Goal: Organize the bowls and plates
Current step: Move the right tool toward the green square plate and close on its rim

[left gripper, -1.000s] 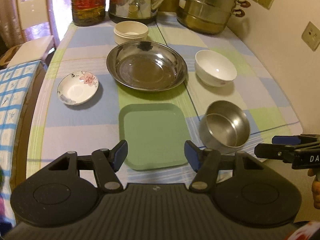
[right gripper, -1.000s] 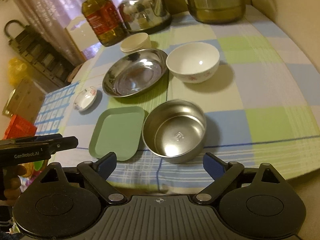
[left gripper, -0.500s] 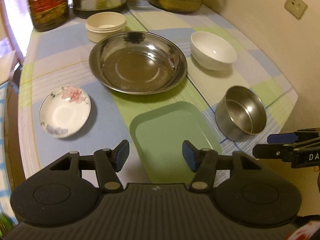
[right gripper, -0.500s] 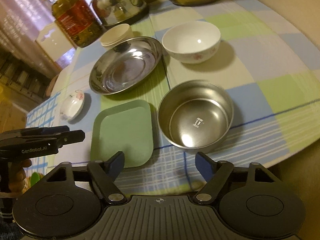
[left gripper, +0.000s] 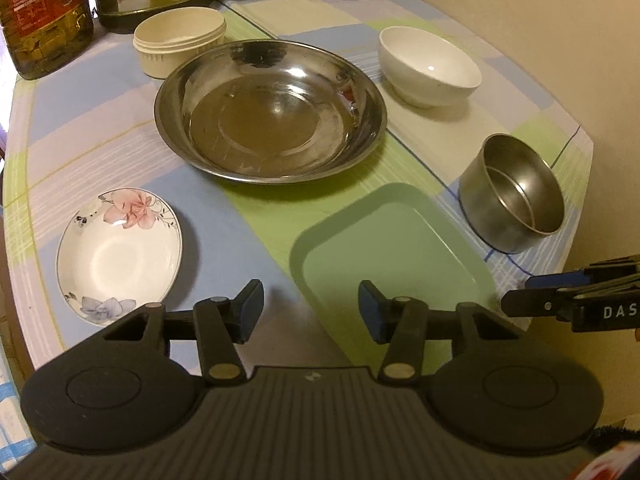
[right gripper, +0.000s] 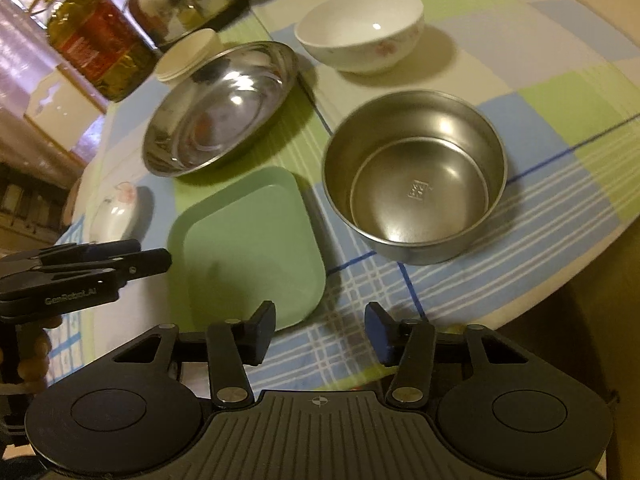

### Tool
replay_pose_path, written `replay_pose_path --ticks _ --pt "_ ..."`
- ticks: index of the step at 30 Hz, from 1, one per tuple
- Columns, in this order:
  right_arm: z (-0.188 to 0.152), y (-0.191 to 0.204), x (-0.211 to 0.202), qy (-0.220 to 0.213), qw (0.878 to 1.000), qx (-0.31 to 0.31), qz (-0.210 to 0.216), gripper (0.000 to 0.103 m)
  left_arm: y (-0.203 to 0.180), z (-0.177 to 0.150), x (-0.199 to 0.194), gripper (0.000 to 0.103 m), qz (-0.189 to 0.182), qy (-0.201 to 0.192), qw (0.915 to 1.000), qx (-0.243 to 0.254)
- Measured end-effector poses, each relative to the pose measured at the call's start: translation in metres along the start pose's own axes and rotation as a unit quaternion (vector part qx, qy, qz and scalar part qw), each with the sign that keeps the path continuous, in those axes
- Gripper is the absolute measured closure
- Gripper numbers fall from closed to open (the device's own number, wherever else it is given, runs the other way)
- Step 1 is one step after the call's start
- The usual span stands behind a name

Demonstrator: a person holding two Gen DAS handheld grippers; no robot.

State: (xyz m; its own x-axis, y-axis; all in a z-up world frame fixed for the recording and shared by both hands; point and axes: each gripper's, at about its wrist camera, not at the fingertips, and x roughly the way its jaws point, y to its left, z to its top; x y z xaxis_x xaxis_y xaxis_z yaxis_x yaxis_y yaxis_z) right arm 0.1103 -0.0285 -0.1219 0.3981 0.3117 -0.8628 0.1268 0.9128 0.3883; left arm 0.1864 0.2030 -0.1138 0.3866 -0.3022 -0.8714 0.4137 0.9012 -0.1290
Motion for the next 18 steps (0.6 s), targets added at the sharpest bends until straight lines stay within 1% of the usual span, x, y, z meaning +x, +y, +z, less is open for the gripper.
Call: replay_pose_path --ticks 4,6,10,13,14,15,16,18 --pt "-0.001 0.000 0.008 0.004 1.000 0.018 -0.001 0.060 0.002 0.000 0.007 0.062 0.003 -0.005 0.9999 0.011" --pt "0.000 -0.001 0.012 0.005 1.000 0.026 -0.005 0.065 0.002 0.000 0.011 0.065 0.004 -0.004 0.9999 0.015" --pt "-0.001 0.000 0.014 -0.007 0.999 0.030 -0.014 0.070 0.003 0.001 0.016 0.067 0.004 -0.006 0.9998 0.017" --pt "-0.001 0.002 0.016 -0.013 0.999 0.032 -0.017 0.076 0.003 0.003 0.018 0.068 0.004 -0.007 0.9998 0.020" --pt "-0.001 0.003 0.017 -0.015 0.999 0.032 -0.019 0.081 0.003 0.003 0.019 0.069 0.004 -0.006 0.9998 0.021" --pt "0.000 0.004 0.018 -0.016 0.999 0.032 -0.021 0.085 0.003 0.003 0.020 0.071 0.004 -0.005 0.9997 0.022" --pt "-0.001 0.005 0.018 -0.019 0.999 0.033 -0.021 0.087 0.003 0.004 0.022 0.072 0.004 -0.004 0.9997 0.022" --pt "0.000 0.007 0.020 -0.021 0.999 0.035 -0.023 0.092 0.005 0.004 0.025 0.078 0.005 0.000 0.9998 0.019"
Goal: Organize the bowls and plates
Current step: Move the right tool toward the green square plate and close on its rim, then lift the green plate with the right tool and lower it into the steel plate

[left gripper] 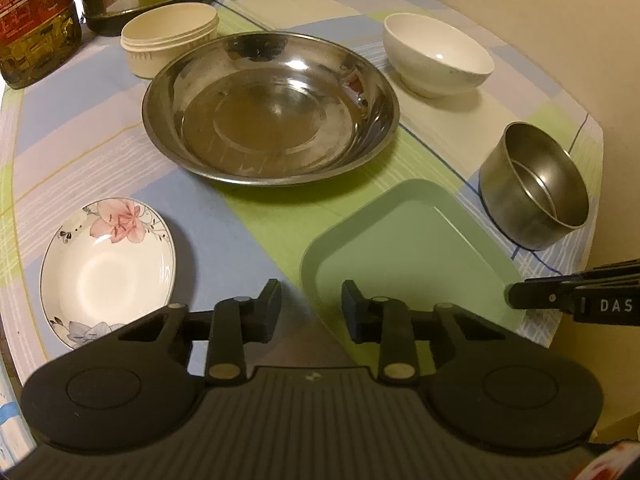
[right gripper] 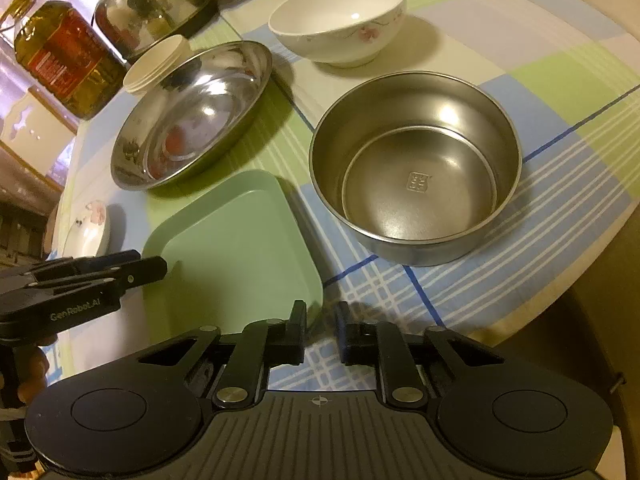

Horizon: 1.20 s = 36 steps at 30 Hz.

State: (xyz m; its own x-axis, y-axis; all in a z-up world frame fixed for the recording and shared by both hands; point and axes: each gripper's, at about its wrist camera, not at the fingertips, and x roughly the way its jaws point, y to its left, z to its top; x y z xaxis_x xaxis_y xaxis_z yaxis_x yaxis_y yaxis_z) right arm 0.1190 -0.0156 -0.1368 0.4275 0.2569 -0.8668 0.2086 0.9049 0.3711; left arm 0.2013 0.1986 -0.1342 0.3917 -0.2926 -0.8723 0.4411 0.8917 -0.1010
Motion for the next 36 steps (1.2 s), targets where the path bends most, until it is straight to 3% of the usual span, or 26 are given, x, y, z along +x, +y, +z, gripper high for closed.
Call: replay_pose_path --ticks 4,6,14,23,28,36 --pt "0.000 0.003 0.001 -0.003 1.000 -0.001 0.000 0.096 0.001 -0.001 0.001 0.084 -0.003 -0.003 1.0000 0.000" --pt "0.000 0.004 0.001 -0.004 1.000 -0.002 -0.001 0.096 0.002 -0.001 0.000 0.092 -0.008 -0.003 1.0000 -0.001" --pt "0.004 0.012 -0.005 -0.009 1.000 -0.017 0.003 0.097 0.009 -0.011 -0.013 0.092 -0.013 -0.006 0.9994 -0.031" --pt "0.012 0.032 -0.024 -0.019 0.998 -0.050 0.030 0.097 0.020 -0.011 -0.054 0.093 -0.006 -0.041 0.9973 -0.060" --pt "0.024 0.042 -0.030 -0.031 0.997 -0.056 0.044 0.097 0.029 0.003 -0.066 0.093 0.001 -0.068 0.9951 -0.071" --pt "0.064 0.061 -0.022 -0.063 0.993 -0.081 0.051 0.097 0.049 0.037 -0.056 0.093 0.024 -0.099 0.9916 -0.080"
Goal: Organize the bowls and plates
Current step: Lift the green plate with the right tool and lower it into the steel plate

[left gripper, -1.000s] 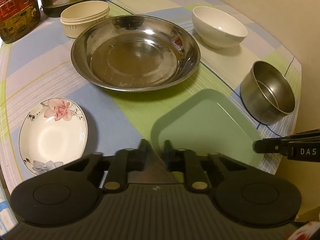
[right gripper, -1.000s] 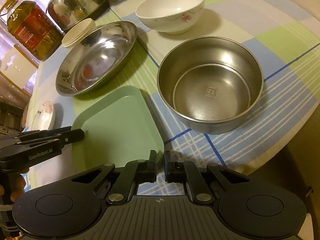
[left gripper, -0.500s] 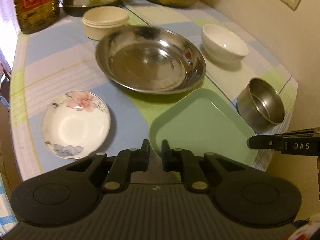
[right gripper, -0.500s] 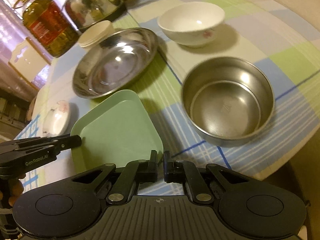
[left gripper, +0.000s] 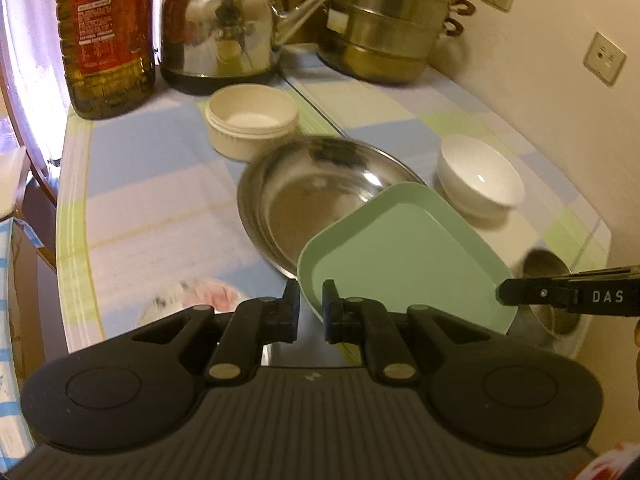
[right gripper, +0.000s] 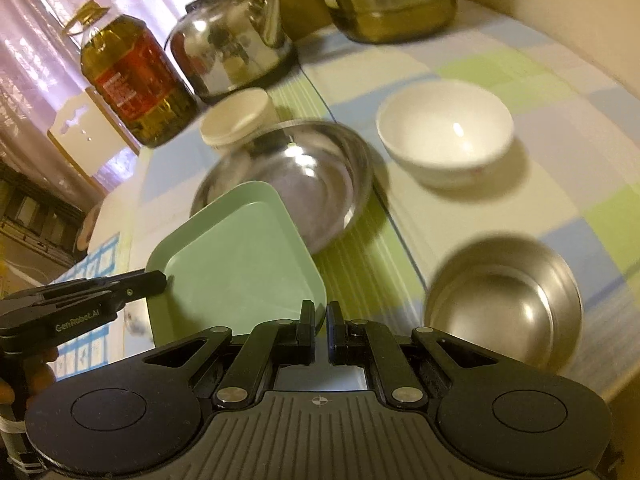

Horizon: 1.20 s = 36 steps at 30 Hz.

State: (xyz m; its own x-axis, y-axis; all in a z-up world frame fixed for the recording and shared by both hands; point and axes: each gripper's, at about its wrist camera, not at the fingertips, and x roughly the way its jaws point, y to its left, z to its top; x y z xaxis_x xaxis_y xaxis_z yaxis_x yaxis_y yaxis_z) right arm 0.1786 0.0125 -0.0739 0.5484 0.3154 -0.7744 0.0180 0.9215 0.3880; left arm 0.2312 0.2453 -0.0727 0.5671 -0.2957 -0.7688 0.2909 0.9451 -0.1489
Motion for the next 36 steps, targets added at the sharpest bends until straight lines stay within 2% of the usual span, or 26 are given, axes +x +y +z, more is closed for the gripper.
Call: replay_pose_path --ticks 13,29,36 --pt "0.048 -0.011 0.054 -0.004 1.000 0.006 -0.018 0.097 0.015 0.047 0.055 0.093 0.013 -0.002 0.9999 0.007" --pt "0.066 -0.017 0.103 0.022 0.999 0.006 -0.039 0.097 0.027 0.058 0.107 0.093 0.030 0.036 0.9989 0.003" --pt "0.067 -0.017 0.106 0.004 0.999 0.001 -0.052 0.097 0.027 0.058 0.114 0.091 0.037 0.038 0.9986 0.006"
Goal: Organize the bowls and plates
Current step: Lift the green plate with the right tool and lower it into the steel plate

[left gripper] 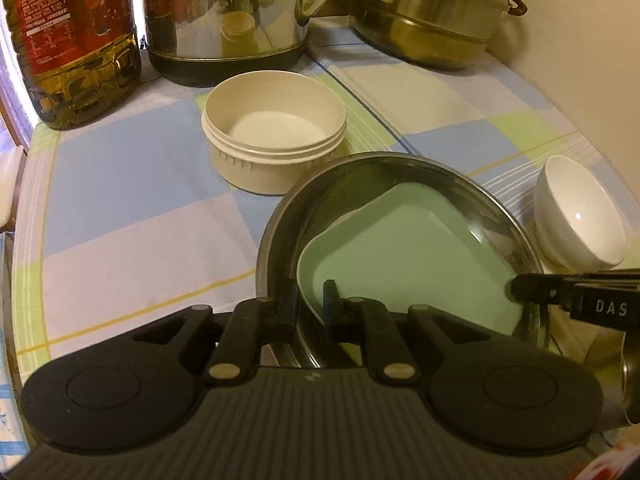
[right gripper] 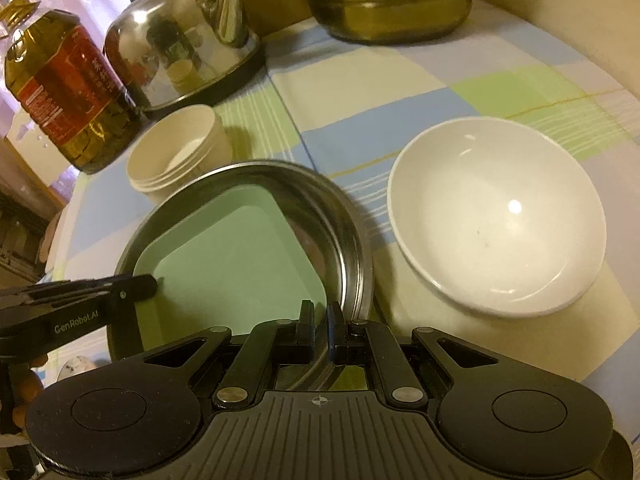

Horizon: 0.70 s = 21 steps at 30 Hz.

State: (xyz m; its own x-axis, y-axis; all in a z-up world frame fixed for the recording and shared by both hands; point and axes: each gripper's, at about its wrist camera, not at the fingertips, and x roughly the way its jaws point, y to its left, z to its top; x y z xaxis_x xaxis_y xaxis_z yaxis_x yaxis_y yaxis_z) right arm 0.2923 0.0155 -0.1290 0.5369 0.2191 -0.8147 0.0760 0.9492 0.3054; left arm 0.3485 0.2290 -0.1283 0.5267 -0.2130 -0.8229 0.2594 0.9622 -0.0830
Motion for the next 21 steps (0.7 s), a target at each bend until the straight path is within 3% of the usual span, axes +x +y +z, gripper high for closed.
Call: replay_pose_path --ticks 8,19,21 --pt "0.003 -0.003 -0.012 -0.020 1.000 0.013 0.015 0.097 -0.003 0.001 -0.016 0.076 -0.001 -0.021 0.9997 0.009" --pt "-0.006 -0.001 -0.049 -0.035 0.998 0.014 0.044 0.097 -0.009 -0.009 -0.066 0.069 -0.015 -0.044 0.9989 -0.001" --pt "-0.009 -0.001 -0.059 -0.038 0.998 0.012 0.050 0.097 -0.012 -0.012 -0.079 0.061 -0.010 -0.048 0.9988 0.000"
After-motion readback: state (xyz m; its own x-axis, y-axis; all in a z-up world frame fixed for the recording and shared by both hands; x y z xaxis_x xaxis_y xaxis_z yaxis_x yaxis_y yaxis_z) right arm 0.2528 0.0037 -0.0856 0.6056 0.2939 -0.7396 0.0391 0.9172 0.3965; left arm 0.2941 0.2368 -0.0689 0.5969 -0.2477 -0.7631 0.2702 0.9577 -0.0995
